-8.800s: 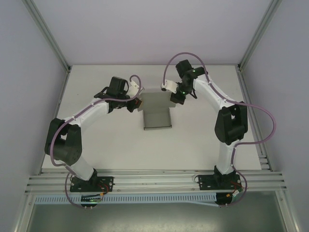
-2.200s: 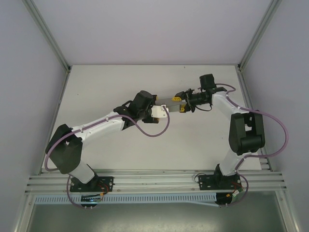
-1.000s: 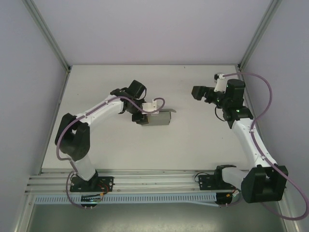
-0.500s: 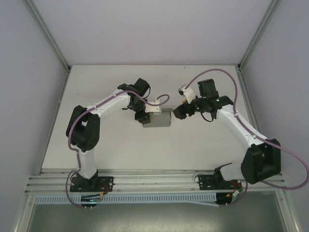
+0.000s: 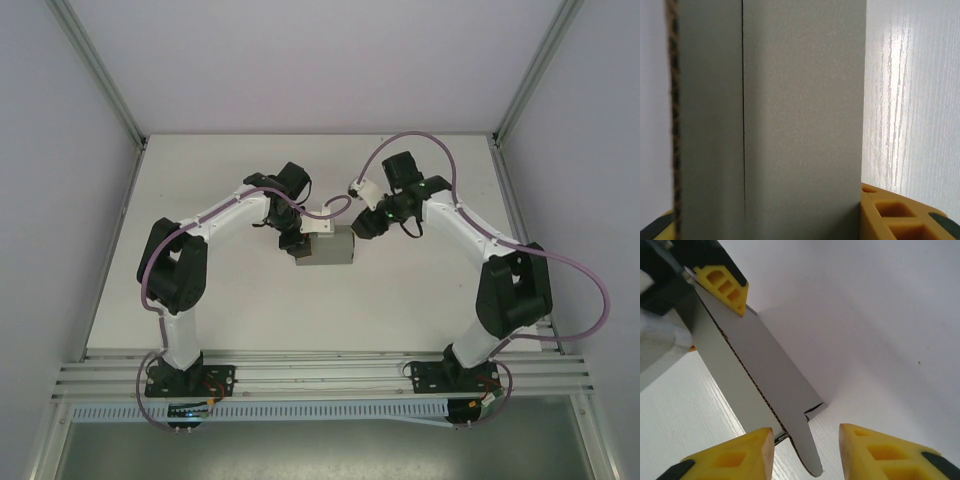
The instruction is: Assemble paper box
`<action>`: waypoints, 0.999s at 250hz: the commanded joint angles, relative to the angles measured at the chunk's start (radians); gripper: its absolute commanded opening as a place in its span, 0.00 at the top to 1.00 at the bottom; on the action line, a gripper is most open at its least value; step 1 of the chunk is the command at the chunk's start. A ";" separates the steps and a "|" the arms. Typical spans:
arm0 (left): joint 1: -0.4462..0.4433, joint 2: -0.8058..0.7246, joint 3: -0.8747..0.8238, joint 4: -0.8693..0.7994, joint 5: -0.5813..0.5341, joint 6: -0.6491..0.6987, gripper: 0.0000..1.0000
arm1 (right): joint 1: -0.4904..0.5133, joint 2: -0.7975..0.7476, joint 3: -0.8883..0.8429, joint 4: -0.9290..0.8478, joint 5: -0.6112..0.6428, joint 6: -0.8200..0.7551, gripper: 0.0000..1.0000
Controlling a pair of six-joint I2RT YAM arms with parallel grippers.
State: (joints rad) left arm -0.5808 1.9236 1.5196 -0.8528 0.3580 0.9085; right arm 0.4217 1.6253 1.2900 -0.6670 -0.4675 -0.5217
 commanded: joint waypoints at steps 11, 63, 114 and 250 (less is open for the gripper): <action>-0.001 0.034 0.007 -0.067 0.024 0.015 0.58 | 0.009 0.035 0.044 -0.086 -0.009 -0.010 0.71; -0.001 0.054 0.036 -0.054 0.029 -0.015 0.58 | 0.017 0.030 0.041 -0.063 0.006 0.095 1.00; -0.001 0.093 0.085 -0.047 0.027 -0.077 0.58 | 0.095 -0.041 -0.028 0.131 0.180 0.517 1.00; 0.000 0.111 0.108 -0.039 0.054 -0.135 0.57 | 0.170 -0.132 -0.125 0.284 0.334 0.943 1.00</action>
State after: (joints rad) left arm -0.5743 2.0010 1.6310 -0.9016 0.3855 0.7990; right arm 0.5659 1.5181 1.1160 -0.3988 -0.0978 0.3595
